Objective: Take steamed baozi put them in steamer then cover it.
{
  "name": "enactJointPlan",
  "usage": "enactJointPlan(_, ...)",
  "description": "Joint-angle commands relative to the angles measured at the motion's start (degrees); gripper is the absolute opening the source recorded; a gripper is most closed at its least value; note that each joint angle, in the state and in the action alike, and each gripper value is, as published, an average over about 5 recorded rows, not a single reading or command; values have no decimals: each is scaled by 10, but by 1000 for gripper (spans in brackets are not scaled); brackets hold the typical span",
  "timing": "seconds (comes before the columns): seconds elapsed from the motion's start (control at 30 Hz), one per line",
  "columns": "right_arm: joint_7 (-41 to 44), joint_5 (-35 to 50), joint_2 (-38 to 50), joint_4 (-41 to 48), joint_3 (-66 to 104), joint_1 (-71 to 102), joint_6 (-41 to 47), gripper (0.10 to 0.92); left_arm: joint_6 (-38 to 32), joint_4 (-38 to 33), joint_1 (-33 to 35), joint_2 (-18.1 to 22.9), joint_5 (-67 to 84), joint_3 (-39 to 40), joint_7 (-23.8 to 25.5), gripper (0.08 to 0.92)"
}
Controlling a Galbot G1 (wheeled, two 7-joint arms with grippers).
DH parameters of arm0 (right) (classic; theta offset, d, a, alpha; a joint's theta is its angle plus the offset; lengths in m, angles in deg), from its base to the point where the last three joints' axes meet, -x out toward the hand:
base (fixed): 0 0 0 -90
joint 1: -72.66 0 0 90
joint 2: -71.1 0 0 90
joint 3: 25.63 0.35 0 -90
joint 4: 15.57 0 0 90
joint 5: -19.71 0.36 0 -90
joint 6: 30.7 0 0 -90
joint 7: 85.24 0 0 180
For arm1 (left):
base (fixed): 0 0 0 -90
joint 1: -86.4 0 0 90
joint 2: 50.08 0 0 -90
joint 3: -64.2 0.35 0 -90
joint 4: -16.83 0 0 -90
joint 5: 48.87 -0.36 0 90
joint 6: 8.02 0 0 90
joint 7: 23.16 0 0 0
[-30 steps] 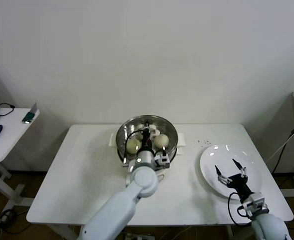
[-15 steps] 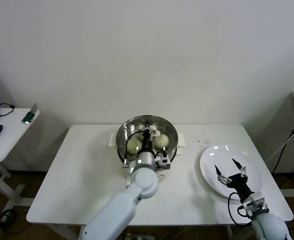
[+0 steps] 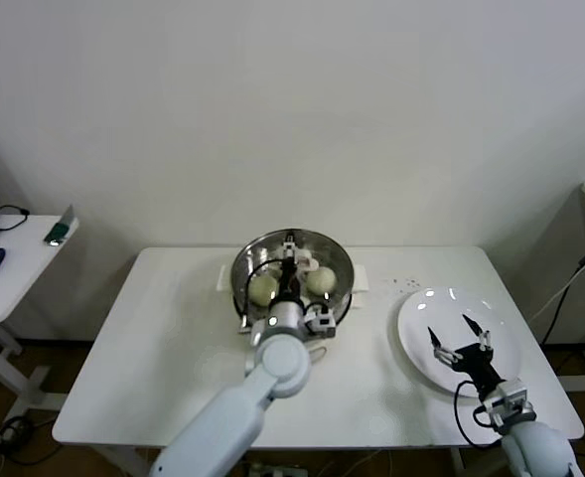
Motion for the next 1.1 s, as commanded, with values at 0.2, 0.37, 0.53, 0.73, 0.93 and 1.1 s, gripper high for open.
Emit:
enactJointPlan(0.2,1,3,1,1,0,-4,10,823,28,-149,45,-75,61,-5,-6,772)
enactJointPlan(0.37,0,2,1,0,-3,-7,13,823,28,-202,64,-112,92,-15,-12,821)
enactJointPlan(0.53,1,1,0,-1,-4,-11,17,823,28,-260,115,-153,187,-50,-44,823)
enactJointPlan(0.73,1,-1,2,-3,-4,-14,22,823,6,-316,205,-192,340,-149,-91,823)
enactJointPlan(0.93,2,2,2,-11,-4,-11,22,823,-124,-327,308,-183,482,-299,-204,823)
enactJointPlan(1.1,7,4,-1,-17,-3,-7,20,823,-255,-322,394,-134,625,-417,-256,823)
